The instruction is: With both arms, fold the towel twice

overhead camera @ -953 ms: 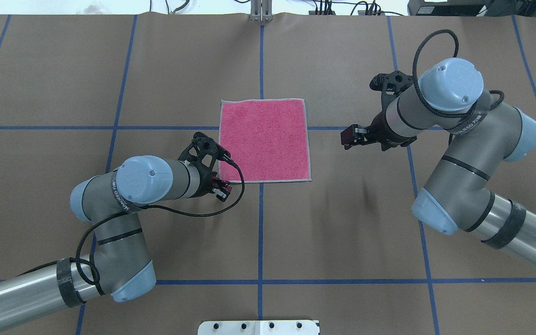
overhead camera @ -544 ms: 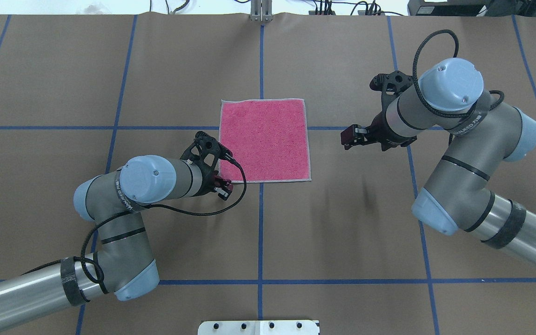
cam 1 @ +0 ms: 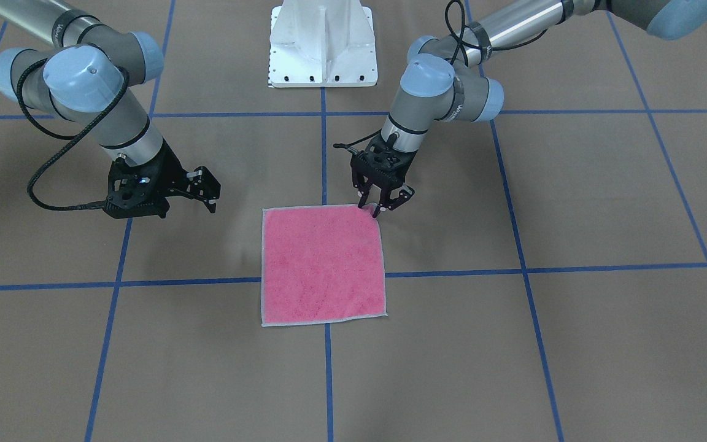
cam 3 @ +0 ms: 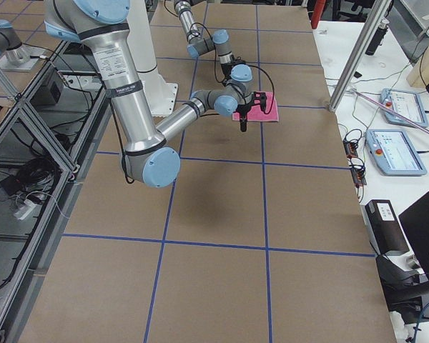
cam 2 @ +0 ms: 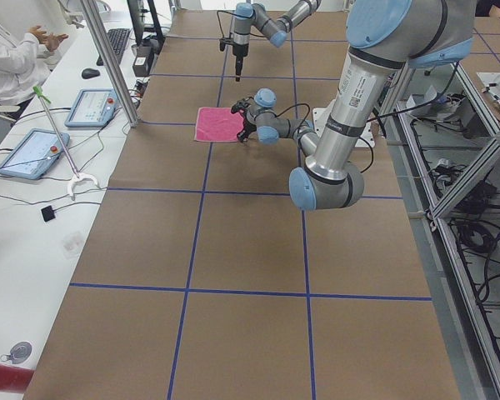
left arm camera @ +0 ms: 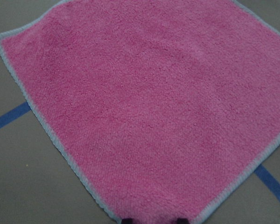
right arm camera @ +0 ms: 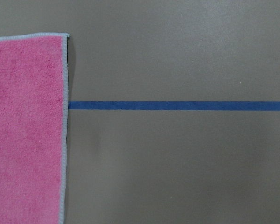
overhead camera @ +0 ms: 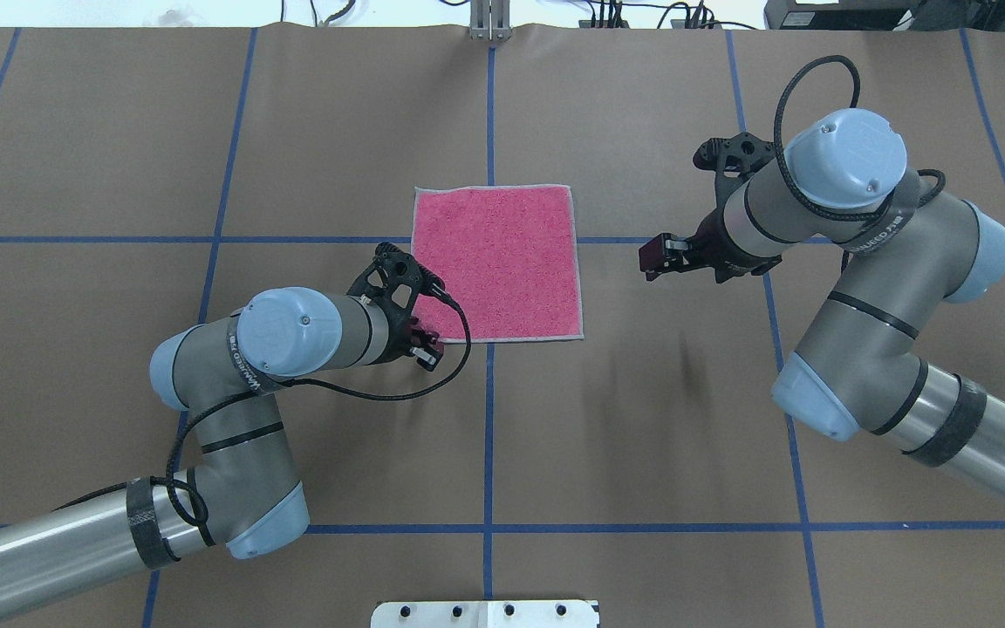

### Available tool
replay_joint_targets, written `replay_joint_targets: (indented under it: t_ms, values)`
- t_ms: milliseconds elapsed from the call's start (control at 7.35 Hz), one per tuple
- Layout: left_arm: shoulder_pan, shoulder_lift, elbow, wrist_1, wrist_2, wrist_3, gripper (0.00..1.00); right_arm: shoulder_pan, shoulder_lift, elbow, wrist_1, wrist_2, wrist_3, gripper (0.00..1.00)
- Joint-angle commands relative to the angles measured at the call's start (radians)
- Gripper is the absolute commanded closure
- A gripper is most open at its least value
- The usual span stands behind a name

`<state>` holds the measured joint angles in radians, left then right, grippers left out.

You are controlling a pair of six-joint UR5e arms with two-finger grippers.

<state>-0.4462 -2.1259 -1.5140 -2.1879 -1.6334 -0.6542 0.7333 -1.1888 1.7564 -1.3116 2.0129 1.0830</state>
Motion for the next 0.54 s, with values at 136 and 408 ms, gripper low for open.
replay_joint_targets:
  t_ms: [136,408]
  values:
    - [-0.003,-0.002,-0.008,-0.004,-0.002,0.045,0.89,0.0,0.0,0.002,0.0,0.0,0.0,0.01]
    - [-0.005,0.0,-0.018,-0.004,-0.002,0.038,0.92,-0.005,-0.002,0.002,-0.002,0.0,0.001,0.01]
